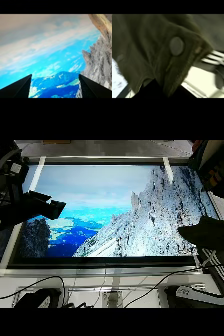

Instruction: Fold the clothes and pants, and hang the long-sleeved shirts on hangers.

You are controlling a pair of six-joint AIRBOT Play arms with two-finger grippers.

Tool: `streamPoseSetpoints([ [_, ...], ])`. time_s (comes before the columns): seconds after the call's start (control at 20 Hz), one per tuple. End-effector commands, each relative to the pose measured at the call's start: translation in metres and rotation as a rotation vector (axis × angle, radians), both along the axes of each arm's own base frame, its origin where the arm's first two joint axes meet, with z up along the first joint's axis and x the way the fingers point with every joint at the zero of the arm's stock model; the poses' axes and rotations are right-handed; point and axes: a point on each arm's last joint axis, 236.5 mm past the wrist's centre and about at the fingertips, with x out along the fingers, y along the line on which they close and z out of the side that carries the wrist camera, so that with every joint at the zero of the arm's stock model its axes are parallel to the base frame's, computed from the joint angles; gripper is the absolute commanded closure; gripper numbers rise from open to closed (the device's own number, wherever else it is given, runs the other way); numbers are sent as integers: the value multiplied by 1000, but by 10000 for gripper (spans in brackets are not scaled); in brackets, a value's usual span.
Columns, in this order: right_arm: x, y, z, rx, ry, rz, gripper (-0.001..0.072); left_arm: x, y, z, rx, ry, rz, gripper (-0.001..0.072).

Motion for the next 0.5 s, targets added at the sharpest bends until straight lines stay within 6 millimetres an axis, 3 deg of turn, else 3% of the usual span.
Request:
streamPoseSetpoints([
  [0.0, -57, -30, -3, 12, 46, -146, 669, 0, 0, 1, 0, -2, 1, 48],
  [0.1, -81, -43, -8, 18, 40, -230, 650, 0, 0, 1, 0, -2, 1, 48],
  [0.15, -91, -51, -9, 12, 28, -276, 518, 0, 0, 1, 0, -2, 1, 48],
  [0.25, -101, -66, -9, -15, -31, -376, 95, 0, 0, 1, 0, -2, 1, 48],
  [0.3, -100, -70, -9, -12, -80, -420, 27, 0, 0, 1, 0, -2, 1, 48],
  [0.45, -82, -77, -8, 9, -208, -432, 40, 0, 0, 1, 0, -2, 1, 48],
])
